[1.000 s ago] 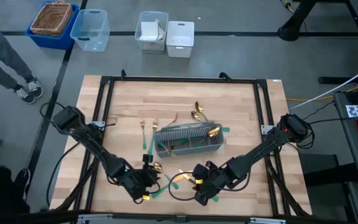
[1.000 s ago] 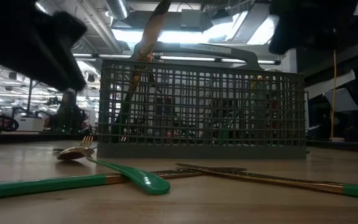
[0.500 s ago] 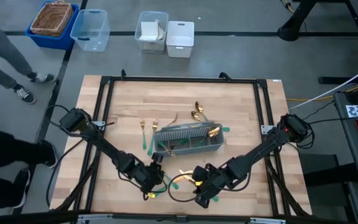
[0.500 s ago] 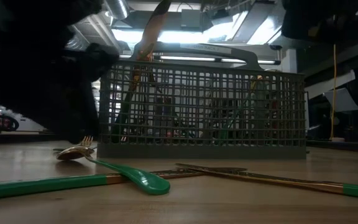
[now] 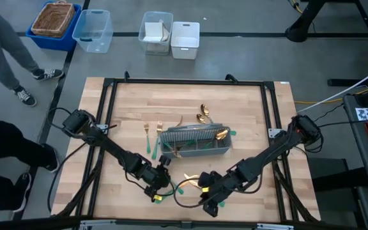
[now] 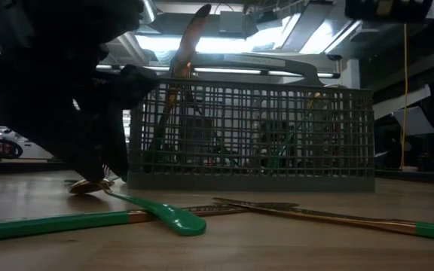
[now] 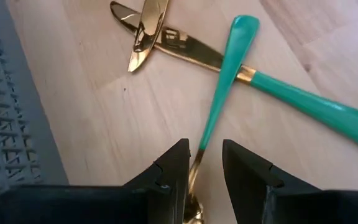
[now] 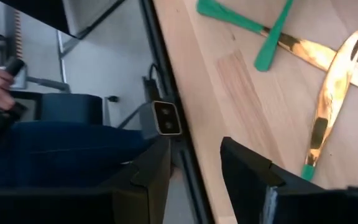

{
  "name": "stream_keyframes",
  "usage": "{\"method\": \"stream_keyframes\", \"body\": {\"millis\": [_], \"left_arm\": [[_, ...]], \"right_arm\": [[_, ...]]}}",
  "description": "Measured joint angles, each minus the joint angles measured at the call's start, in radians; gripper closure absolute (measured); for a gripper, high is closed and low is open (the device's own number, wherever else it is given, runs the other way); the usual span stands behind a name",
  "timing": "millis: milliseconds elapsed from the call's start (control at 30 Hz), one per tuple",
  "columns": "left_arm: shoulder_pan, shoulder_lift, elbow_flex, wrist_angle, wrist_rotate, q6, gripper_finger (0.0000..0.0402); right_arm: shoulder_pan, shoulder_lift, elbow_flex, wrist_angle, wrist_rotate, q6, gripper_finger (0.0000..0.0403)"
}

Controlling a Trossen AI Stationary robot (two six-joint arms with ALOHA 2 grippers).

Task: Sort silverware
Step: Put the green spoon into the gray utensil holder

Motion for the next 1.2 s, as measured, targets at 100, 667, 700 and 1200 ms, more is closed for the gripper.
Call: {"method": "stream_keyframes", "body": {"millis": [100,667,700,1200], "left_arm": [[0.008,0.000,0.000,-0.006,0.000,0.016,0.0311],[0.087,0.000,0.000,-0.094,0.169,0.069,0.0324],[0.090,0.004,0.000,-0.100,0.177,0.072,0.0329],[0.096,0.035,0.004,-0.120,0.220,0.144,0.0386]], "right_arm": [[0.000,-0.035,0.000,0.001,0.015,-0.003,0.0260],[0.000,-0.185,0.000,-0.035,0.095,-0.090,0.0260],[0.000,-0.192,0.000,-0.034,0.102,-0.097,0.0260],[0.000,-0.252,0.000,-0.034,0.146,-0.138,0.0260]]}}
